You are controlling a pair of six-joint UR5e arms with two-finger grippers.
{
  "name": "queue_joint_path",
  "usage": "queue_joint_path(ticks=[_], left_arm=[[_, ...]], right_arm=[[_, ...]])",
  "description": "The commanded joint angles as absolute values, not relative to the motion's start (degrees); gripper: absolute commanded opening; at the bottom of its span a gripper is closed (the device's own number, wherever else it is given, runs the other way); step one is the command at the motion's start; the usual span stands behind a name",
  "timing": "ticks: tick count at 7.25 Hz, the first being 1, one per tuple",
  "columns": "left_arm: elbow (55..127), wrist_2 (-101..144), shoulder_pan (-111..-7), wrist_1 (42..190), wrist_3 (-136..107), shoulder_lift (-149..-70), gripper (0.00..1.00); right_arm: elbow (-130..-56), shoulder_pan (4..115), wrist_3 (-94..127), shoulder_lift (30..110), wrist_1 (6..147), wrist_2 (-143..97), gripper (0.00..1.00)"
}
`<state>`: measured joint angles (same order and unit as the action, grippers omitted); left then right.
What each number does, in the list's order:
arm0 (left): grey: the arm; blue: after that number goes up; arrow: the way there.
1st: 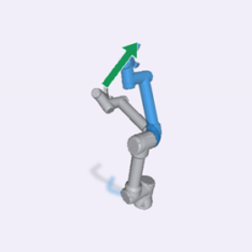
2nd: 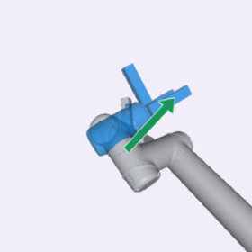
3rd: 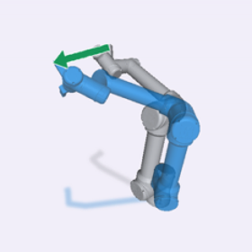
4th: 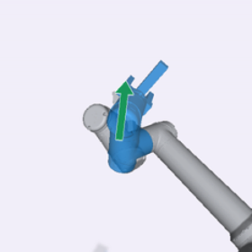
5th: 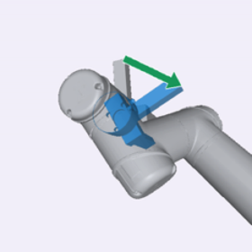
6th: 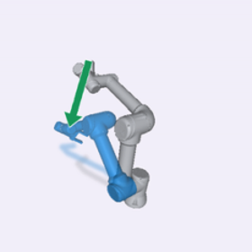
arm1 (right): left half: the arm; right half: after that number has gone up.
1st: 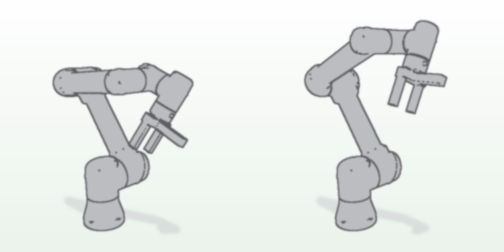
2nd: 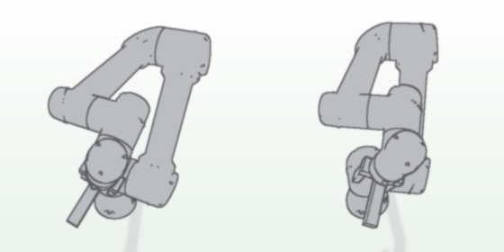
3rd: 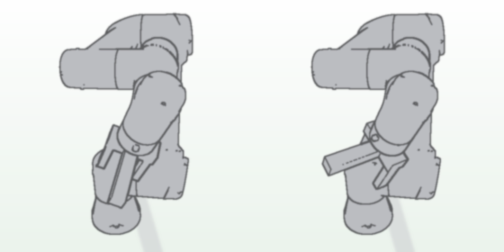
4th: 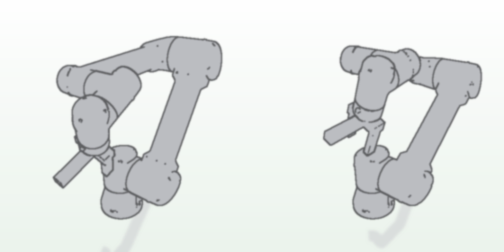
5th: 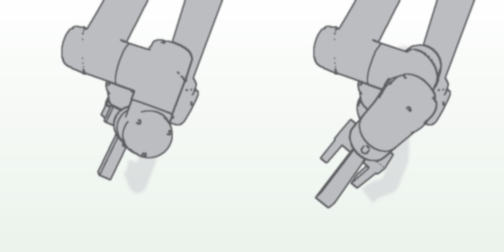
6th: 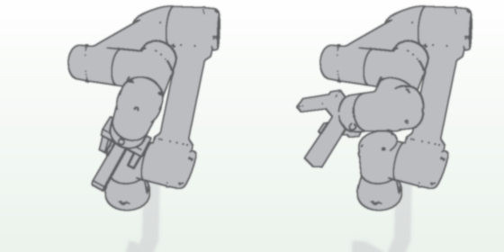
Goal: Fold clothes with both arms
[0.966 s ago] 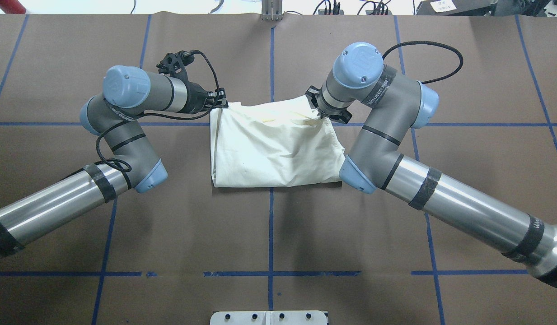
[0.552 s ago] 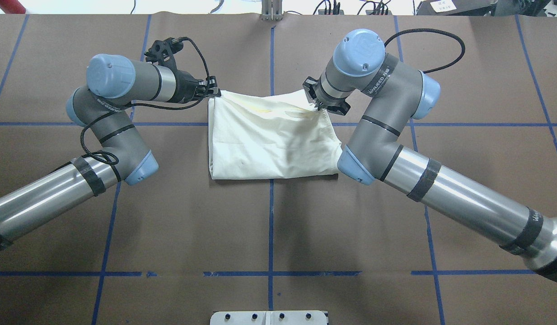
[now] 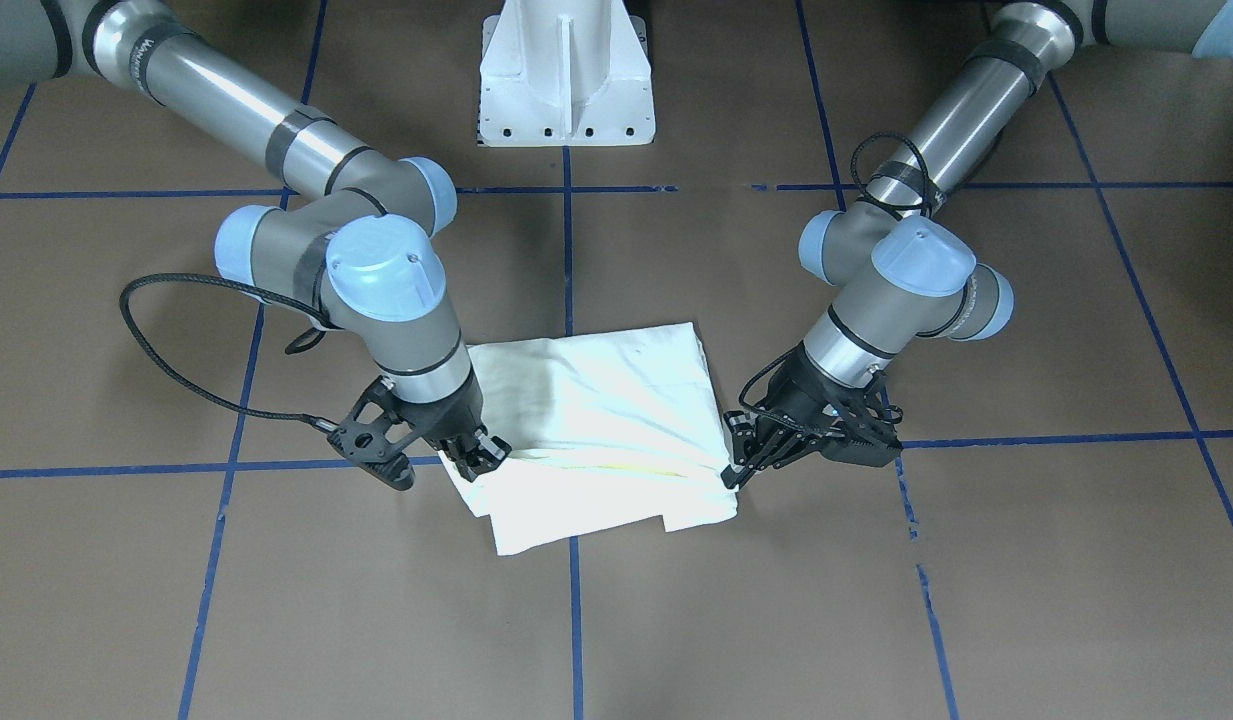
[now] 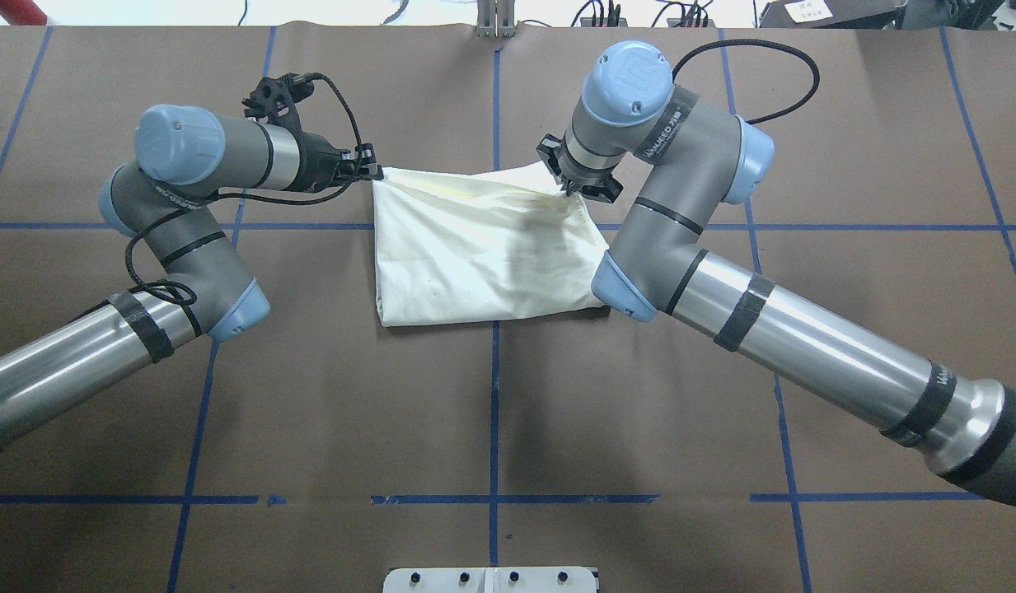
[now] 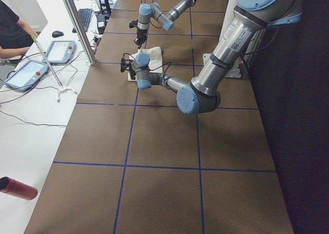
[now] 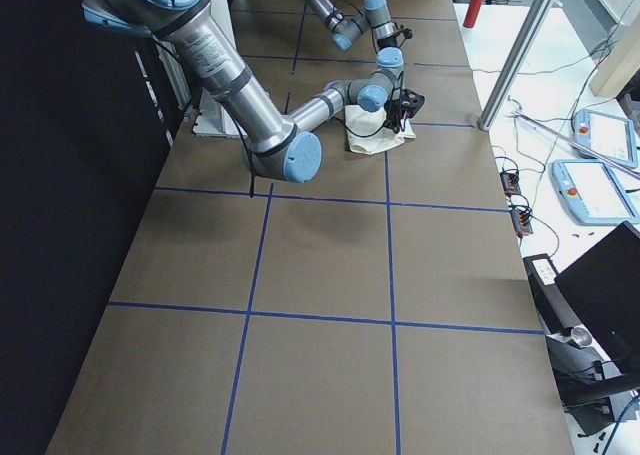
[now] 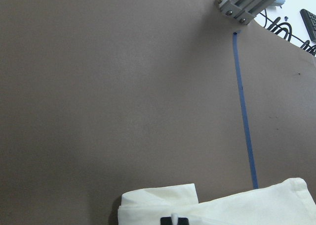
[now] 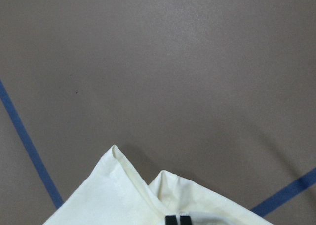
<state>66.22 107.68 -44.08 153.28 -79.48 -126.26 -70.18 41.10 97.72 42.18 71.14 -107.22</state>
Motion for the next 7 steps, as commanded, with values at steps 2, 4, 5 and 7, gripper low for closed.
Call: queue_joint_path(ticks=[2, 4, 5, 7], left_arm=[[64.52, 107.49, -43.86, 153.28, -79.63, -126.65, 0.0], [62.93, 105.49, -43.86, 153.28, -79.54, -126.83, 0.47], [63.02, 105.38, -44.12, 153.28, -79.8, -126.91, 0.72], [64.5, 105.82, -45.52, 153.19, -80.42, -127.26, 0.7]], right_arm=[[-68.2, 40.96, 97.12, 41.22, 71.1, -107.14, 0.0], [-68.11, 41.13, 95.73, 41.13, 71.1, -107.05, 0.99], [-68.38, 41.74, 89.19, 41.05, 71.1, -106.96, 1.0], [-71.69, 42.45, 88.5, 41.57, 71.28, -107.4, 1.0]])
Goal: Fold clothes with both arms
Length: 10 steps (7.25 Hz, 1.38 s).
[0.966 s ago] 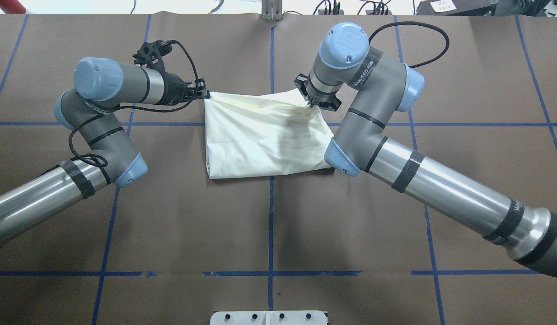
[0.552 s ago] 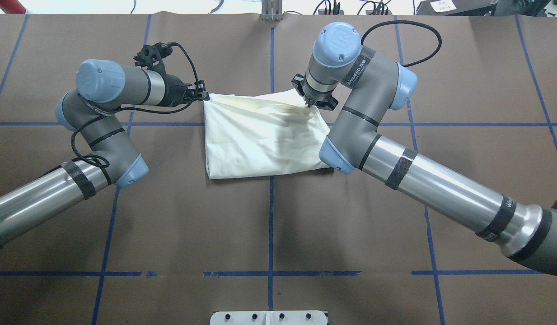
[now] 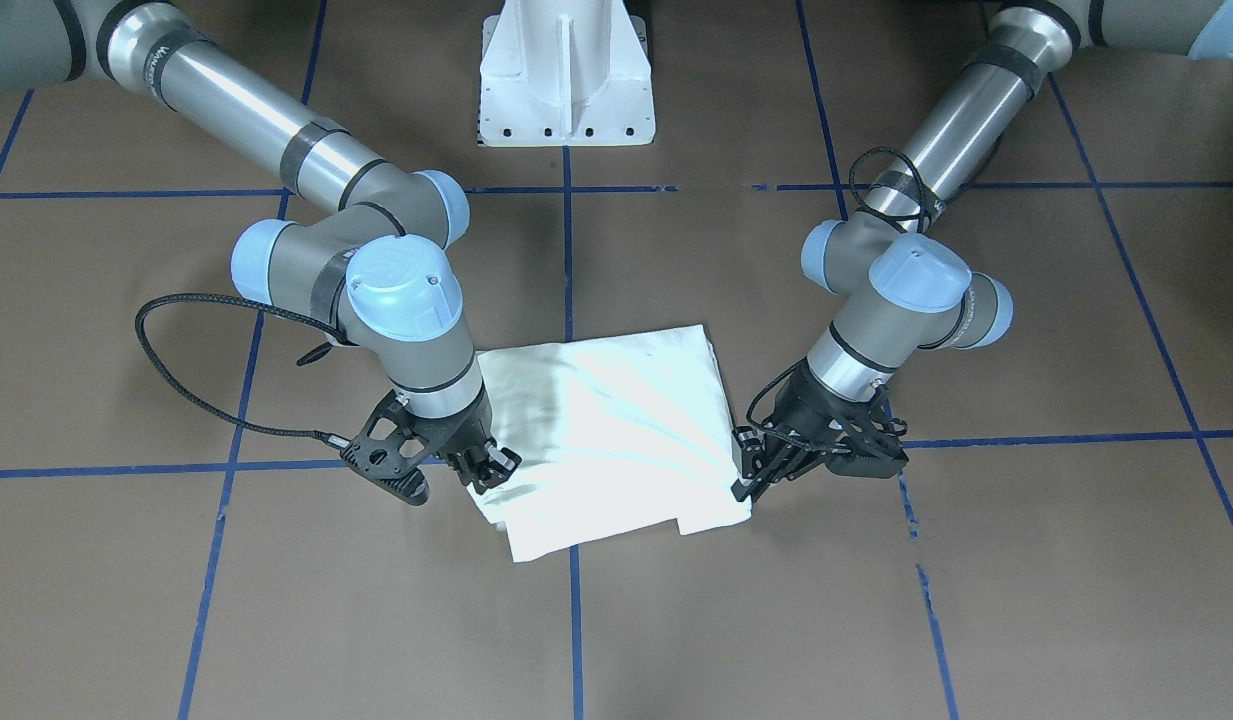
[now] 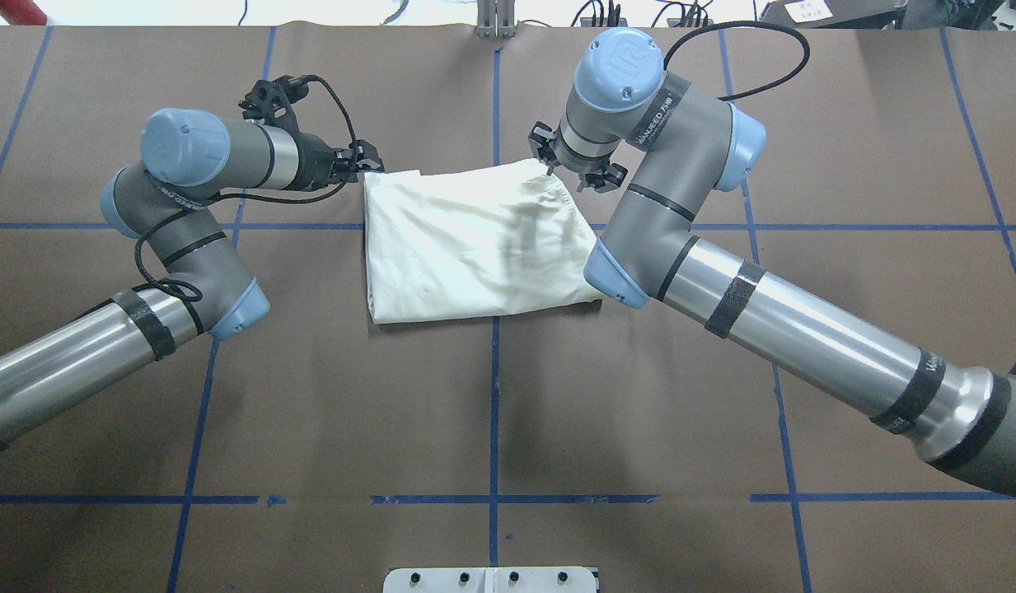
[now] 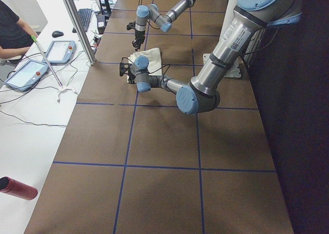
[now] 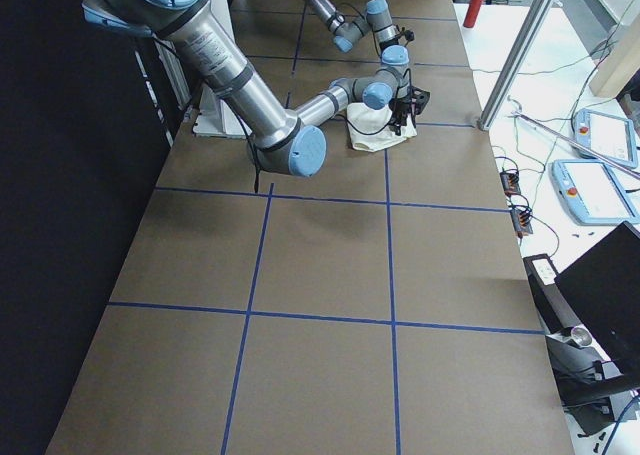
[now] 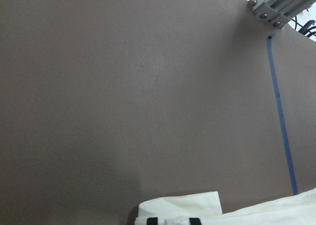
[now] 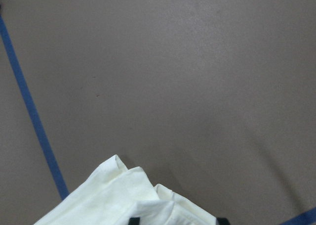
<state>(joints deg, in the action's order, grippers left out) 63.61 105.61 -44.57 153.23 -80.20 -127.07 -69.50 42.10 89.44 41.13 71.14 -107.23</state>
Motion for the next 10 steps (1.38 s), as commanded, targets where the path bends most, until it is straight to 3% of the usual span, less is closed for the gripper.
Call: queue_joint_path(ticks=[1, 2, 3, 4, 6, 9, 10], left_arm=[[66.25, 106.78, -46.05, 153.11, -80.42, -127.18, 0.62], [67.4, 108.35, -46.58, 153.02, -80.42, -126.57, 0.53], [67.59, 108.28, -46.49, 152.93, -80.51, -126.56, 0.48], [67.59, 108.37, -46.41, 153.02, -81.64, -126.56, 0.48], [67.59, 108.28, -46.41, 153.02, -81.74, -126.47, 0.48], [67.59, 108.28, -46.32, 153.02, -82.52, -126.39, 0.48], [67.59, 108.28, -46.32, 153.02, -82.7, -126.39, 0.48]], right_arm=[[-74.5, 40.45, 89.03, 43.23, 71.02, -107.05, 1.0], [-76.01, 38.17, 93.12, 44.46, 71.02, -106.01, 0.98], [-76.03, 35.8, 97.86, 44.47, 71.1, -103.39, 0.22], [-75.76, 33.42, 97.21, 44.73, 71.1, -101.1, 0.0], [-74.11, 34.36, 93.29, 44.3, 71.11, -99.06, 0.0], [-62.96, 37.52, 92.99, 41.06, 61.02, -99.66, 0.0], [-62.67, 39.18, 91.94, 40.78, 61.0, -100.89, 0.0]])
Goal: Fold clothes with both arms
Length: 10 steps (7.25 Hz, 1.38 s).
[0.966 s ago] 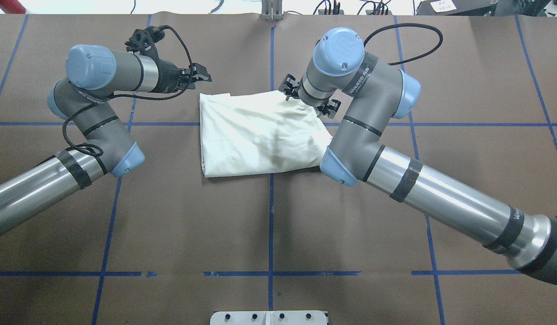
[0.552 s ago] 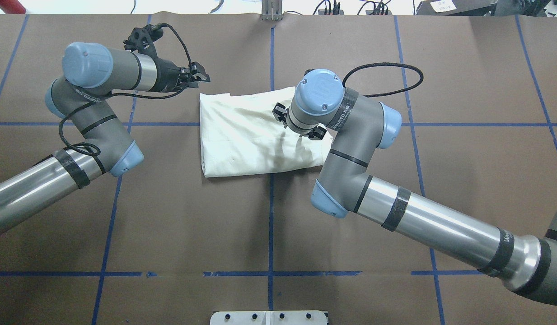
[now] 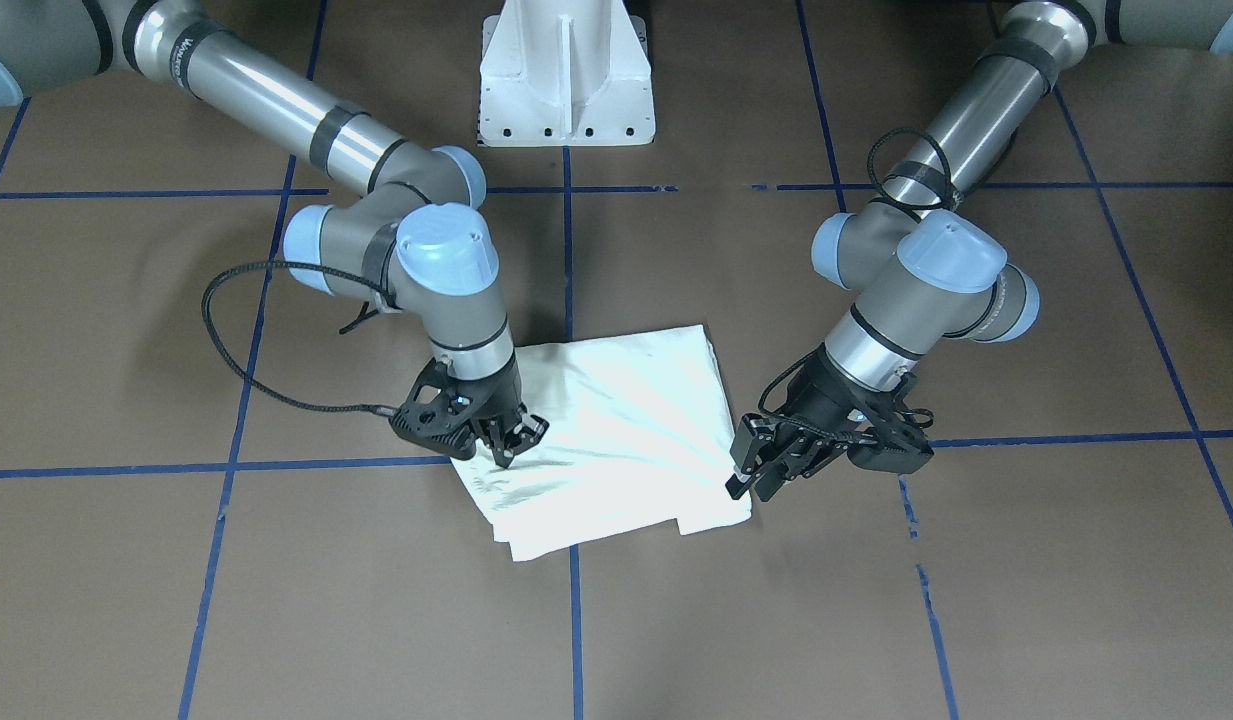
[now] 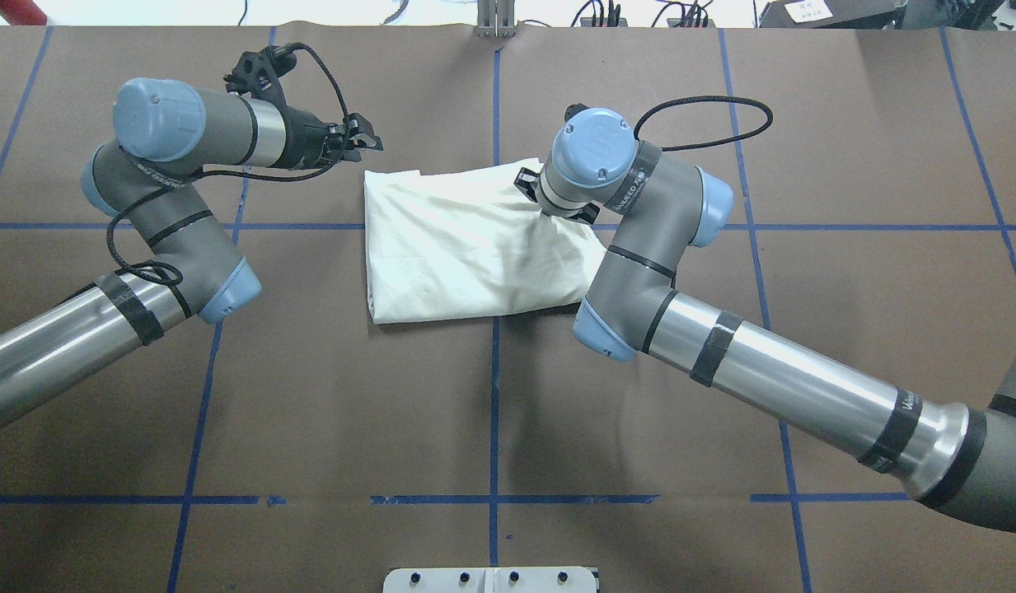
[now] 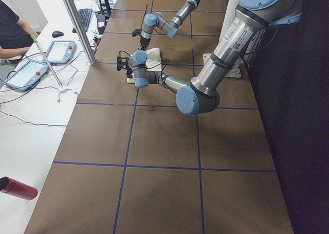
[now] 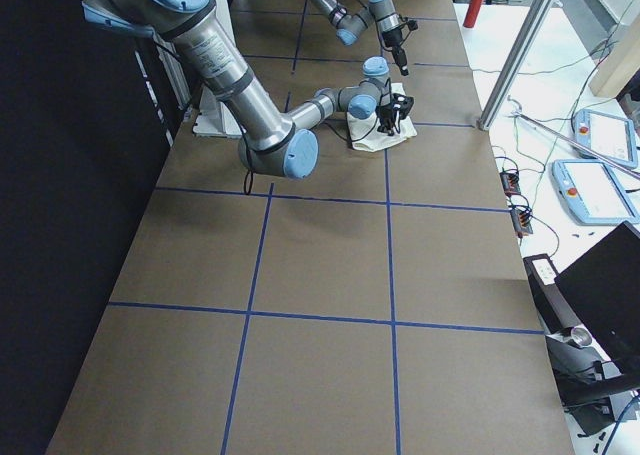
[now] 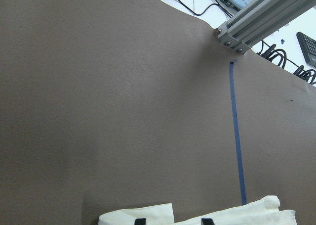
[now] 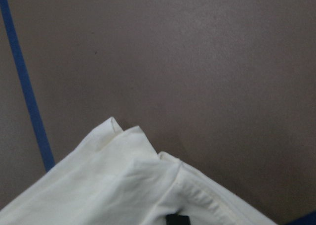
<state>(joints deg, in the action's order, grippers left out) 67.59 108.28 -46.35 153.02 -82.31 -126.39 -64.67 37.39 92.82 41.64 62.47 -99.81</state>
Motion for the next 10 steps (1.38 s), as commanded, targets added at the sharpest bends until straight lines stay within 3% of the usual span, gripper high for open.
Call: queue_joint_path(ticks=[1, 3, 5, 7, 10], left_arm=[[67.59, 108.19, -46.32, 153.02, -82.71, -126.39, 0.48], [67.85, 108.19, -46.41, 153.02, -82.62, -126.3, 0.48], [72.14, 110.2, -48.32, 153.02, -80.7, -119.83, 0.48], [72.33, 116.43, -55.51, 153.1, -67.13, -114.38, 0.48], [72.25, 128.63, -72.8, 150.84, -41.48, -106.19, 0.47]], right_arm=[[-61.53, 41.37, 88.98, 41.13, 61.0, -102.55, 0.0], [-60.64, 47.42, 83.18, 43.05, 61.0, -107.45, 0.0], [-66.41, 54.54, 74.93, 51.79, 61.17, -115.98, 0.0], [-73.37, 67.16, 58.53, 63.84, 61.61, -125.55, 0.0], [-73.56, 80.82, 34.09, 73.02, 63.44, -131.54, 0.0]])
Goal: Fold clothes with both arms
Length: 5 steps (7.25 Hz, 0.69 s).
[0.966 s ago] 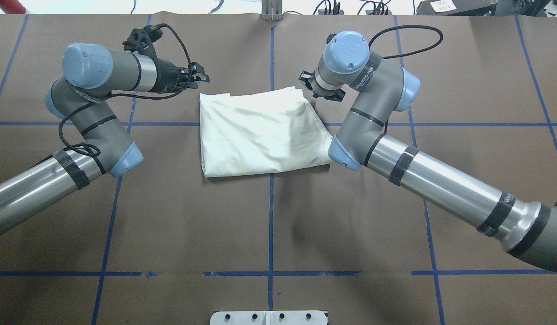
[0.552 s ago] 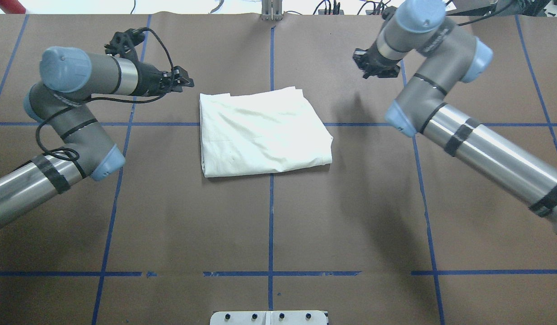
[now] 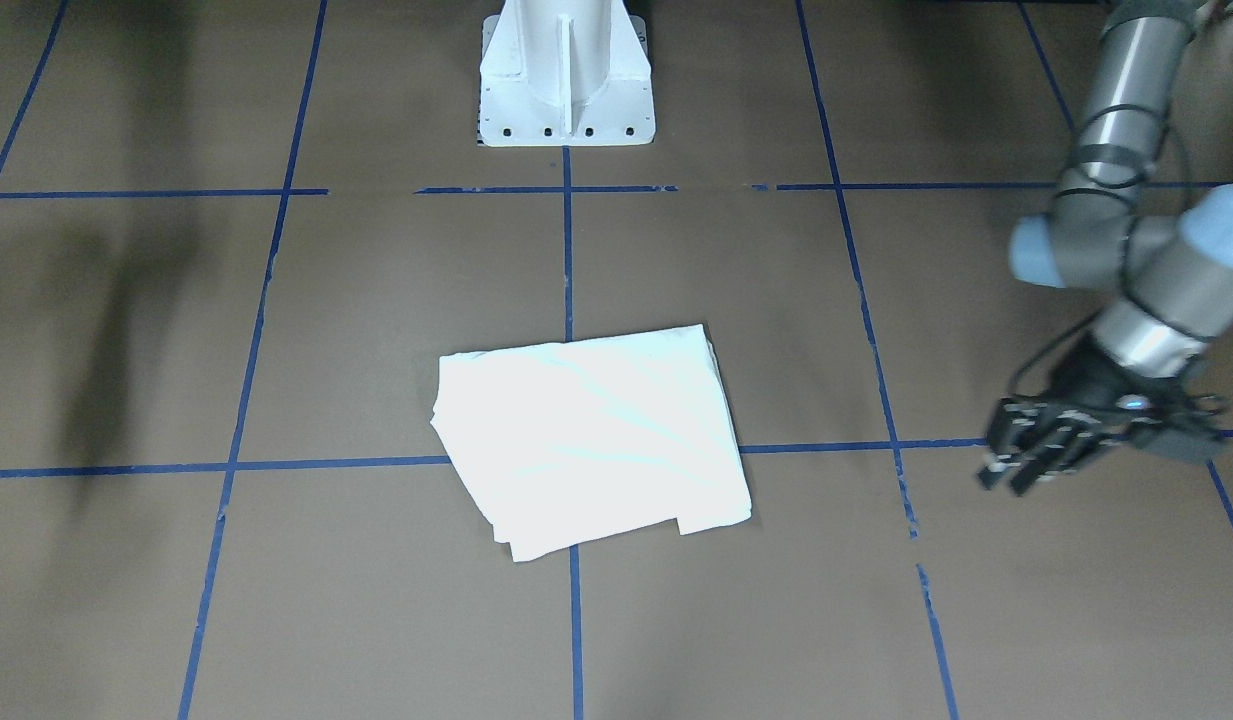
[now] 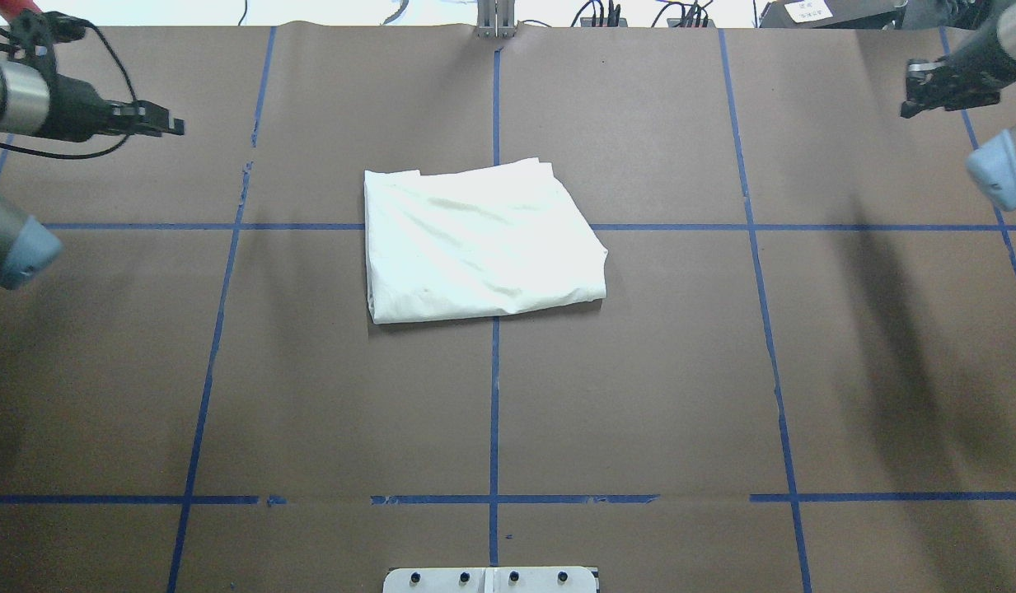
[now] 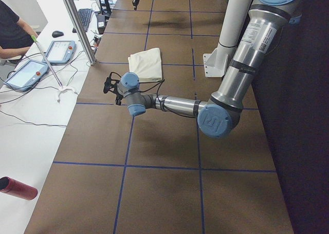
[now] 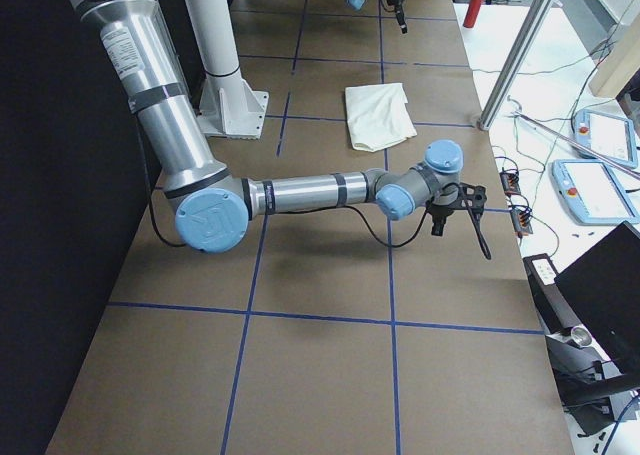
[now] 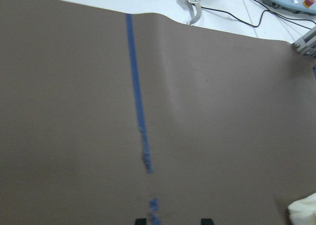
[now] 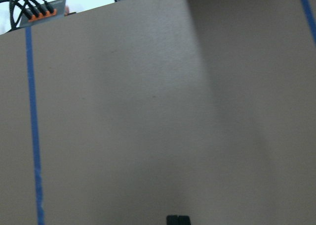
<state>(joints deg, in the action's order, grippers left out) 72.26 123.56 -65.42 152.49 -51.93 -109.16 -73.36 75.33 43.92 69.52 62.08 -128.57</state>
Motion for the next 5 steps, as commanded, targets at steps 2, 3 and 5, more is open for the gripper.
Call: queue_joint_path(ticks=[2, 3, 5], left_arm=[[73.82, 133.57, -84.05, 138.94, -22.17, -105.12, 0.47], [76.26, 135.59, -88.11, 128.17, -11.97, -104.77, 0.48], [89.67, 135.27, -89.03, 95.26, -2.84, -102.33, 0.61]], right_arm=[[-76.96, 87.86, 19.76, 73.74, 76.74, -135.52, 0.0], [-83.0, 88.5, 14.64, 74.35, 87.95, -135.01, 0.0], [-90.76, 87.72, 6.08, 80.21, 98.17, -131.34, 0.41]])
